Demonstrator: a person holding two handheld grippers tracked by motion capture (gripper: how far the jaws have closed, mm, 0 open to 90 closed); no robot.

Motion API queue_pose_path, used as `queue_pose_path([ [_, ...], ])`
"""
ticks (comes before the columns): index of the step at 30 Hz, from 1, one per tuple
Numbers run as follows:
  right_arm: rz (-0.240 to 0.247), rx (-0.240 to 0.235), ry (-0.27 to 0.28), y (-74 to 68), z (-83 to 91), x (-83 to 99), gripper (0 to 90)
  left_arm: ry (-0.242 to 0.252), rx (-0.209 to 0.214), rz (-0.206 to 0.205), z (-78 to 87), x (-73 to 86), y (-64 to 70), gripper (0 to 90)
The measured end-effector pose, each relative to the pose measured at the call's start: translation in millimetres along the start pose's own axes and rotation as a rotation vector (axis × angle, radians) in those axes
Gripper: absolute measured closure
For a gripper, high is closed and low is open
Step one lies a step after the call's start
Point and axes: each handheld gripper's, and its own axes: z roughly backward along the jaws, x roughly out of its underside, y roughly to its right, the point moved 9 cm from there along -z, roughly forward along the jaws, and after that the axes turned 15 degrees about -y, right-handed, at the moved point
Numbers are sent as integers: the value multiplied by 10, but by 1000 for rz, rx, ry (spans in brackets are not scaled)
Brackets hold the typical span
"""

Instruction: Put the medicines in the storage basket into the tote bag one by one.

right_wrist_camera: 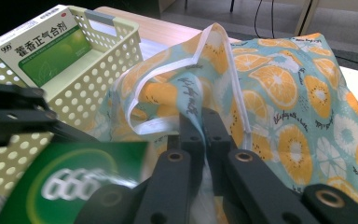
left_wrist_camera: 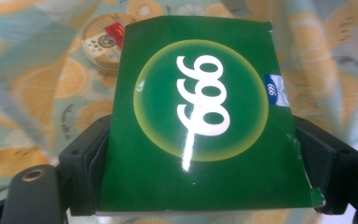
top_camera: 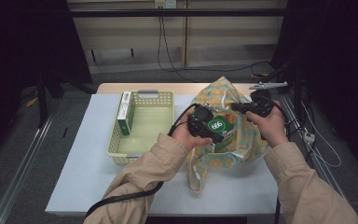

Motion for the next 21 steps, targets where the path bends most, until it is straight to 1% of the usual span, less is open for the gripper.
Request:
queue_pose_path([
  [2, 4, -5, 1, -9, 12, 2, 898, -16, -21, -11, -72, -21, -22, 174],
  [3, 6, -3, 2, -10, 17, 2, 898, -4, -21, 2, -109, -44, -32, 174],
  [4, 7, -4, 0, -13, 20, 4, 898, -9, -16, 6, -142, -52, -50, 174],
  [7, 7, -5, 2, -19, 32, 1, 898, 4, -2, 34, -244, -90, -93, 173],
  [9, 7, -7, 1, -21, 34, 3, 898, 22, 3, 63, -305, -127, -110, 173],
  [11, 7, -9, 2, -21, 36, 1, 898, 27, -20, 61, -346, -157, -158, 172],
  [13, 2, -8, 1, -14, 36, 4, 898, 35, -31, 69, -377, -195, -208, 172],
  [14, 1, -9, 2, -9, 35, 4, 898, 32, -45, 68, -394, -211, -245, 171],
  [15, -1, -10, 2, -4, 34, 5, 898, 36, -63, 76, -410, -227, -282, 171],
  [16, -1, -9, 4, 0, 31, 3, 898, 38, -82, 71, -425, -243, -322, 170],
  [17, 1, -12, 4, 0, 27, 0, 898, 29, -97, 60, -441, -249, -360, 170],
  [18, -3, -14, 8, -2, 22, -7, 898, 33, -108, 67, -459, -263, -396, 170],
  [19, -4, -15, 10, -4, 15, -11, 898, 47, -111, 90, -477, -283, -431, 169],
  [20, -5, -18, 6, -12, 3, -10, 898, 56, -114, 99, -481, -303, -471, 168],
  [21, -2, -16, 2, -16, -11, -6, 898, 60, -122, 119, -484, -320, -510, 168],
])
